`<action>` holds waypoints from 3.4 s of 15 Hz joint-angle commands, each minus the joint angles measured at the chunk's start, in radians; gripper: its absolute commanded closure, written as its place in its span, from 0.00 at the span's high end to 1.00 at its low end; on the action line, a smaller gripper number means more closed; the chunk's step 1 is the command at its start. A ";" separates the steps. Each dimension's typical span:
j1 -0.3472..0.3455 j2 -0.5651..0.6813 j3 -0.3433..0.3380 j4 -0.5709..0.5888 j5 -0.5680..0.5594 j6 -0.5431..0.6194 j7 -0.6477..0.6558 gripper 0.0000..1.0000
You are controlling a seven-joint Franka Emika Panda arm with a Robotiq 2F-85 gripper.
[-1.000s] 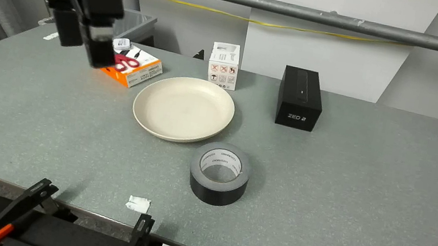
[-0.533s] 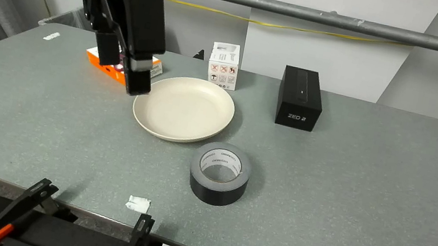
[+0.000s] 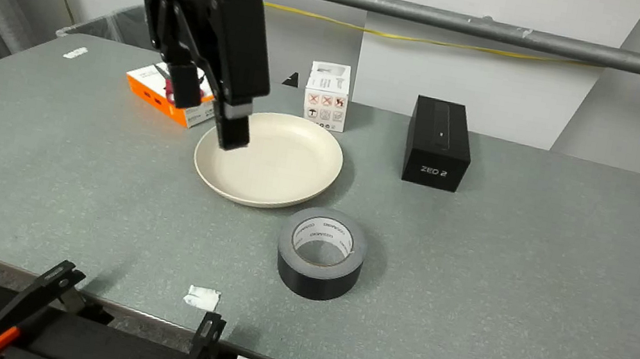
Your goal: Put the tape on the plate
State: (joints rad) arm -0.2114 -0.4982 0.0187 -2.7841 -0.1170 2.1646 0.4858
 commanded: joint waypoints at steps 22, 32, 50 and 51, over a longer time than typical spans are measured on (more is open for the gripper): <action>-0.010 0.578 -0.148 0.033 -0.151 0.675 0.091 1.00; 0.105 0.738 -0.258 0.044 -0.110 0.873 -0.017 1.00; 0.113 0.486 -0.207 0.006 0.133 0.941 -0.283 0.06; 0.128 0.464 -0.183 0.004 0.146 0.949 -0.273 0.06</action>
State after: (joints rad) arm -0.1035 0.0750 -0.2256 -2.7706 -0.0312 3.1195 0.2367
